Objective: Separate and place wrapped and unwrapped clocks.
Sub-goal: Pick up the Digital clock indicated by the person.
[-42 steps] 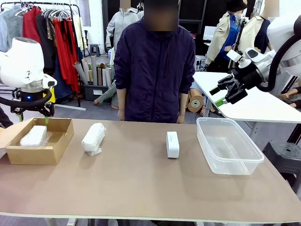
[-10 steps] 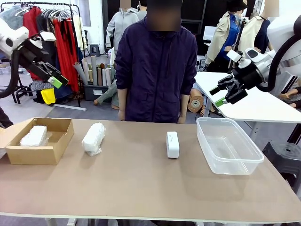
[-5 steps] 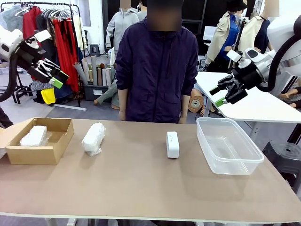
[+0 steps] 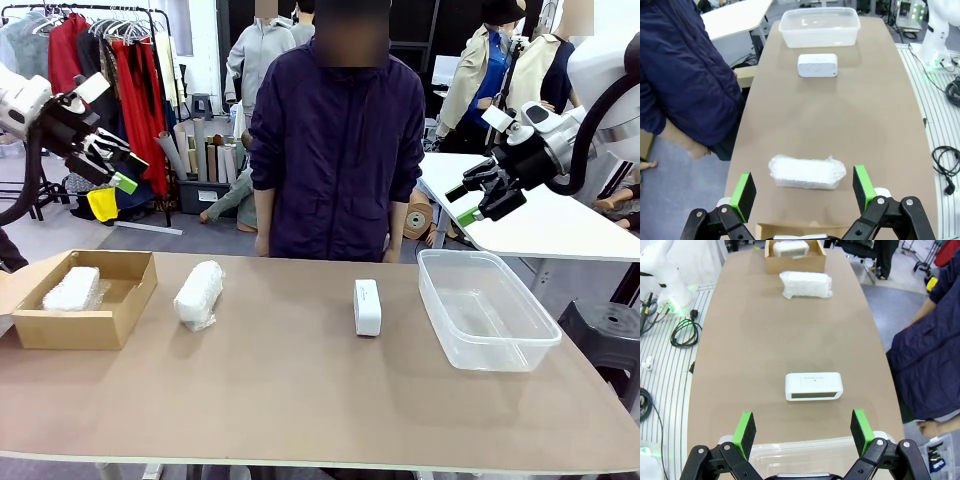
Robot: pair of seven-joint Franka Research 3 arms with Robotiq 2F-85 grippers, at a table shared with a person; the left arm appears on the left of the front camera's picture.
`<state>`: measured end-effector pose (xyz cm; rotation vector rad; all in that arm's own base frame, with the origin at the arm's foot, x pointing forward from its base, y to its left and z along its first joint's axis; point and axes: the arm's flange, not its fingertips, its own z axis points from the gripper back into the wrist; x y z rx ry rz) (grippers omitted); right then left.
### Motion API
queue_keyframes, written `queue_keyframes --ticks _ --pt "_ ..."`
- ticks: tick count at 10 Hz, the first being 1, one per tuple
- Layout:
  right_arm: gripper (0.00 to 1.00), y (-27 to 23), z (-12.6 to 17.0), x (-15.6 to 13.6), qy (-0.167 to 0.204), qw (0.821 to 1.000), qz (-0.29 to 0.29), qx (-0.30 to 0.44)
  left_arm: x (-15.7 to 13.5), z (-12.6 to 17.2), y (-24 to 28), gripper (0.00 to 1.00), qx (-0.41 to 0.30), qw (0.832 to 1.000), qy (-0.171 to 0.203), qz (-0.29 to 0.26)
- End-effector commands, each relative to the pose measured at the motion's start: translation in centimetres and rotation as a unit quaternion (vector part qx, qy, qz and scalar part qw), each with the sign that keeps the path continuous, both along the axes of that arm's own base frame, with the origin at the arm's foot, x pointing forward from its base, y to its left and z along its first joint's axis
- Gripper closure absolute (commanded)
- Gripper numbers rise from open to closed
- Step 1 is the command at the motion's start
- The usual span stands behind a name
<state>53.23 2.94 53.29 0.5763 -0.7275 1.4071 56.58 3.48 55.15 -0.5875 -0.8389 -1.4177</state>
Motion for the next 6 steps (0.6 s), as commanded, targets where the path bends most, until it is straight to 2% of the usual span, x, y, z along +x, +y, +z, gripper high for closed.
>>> queue_keyframes --ticks 1,2,3,6 --pt "0.00 0.0 0.2 -0.1 -0.001 1.000 0.001 0.003 1.0 0.4 0.1 0.00 -0.011 1.000 -0.020 0.000" --pt "0.00 0.0 0.2 -0.1 -0.001 1.000 0.001 0.003 1.5 0.5 0.0 0.00 -0.010 0.999 0.007 0.043" --pt "0.00 0.0 0.2 -0.1 -0.001 1.000 0.001 0.003 0.5 0.1 0.1 0.00 0.001 1.000 -0.004 0.000" --pt "0.00 0.0 0.2 -0.1 -0.001 1.000 0.001 0.003 0.5 0.1 0.1 0.00 0.001 1.000 -0.004 0.000"
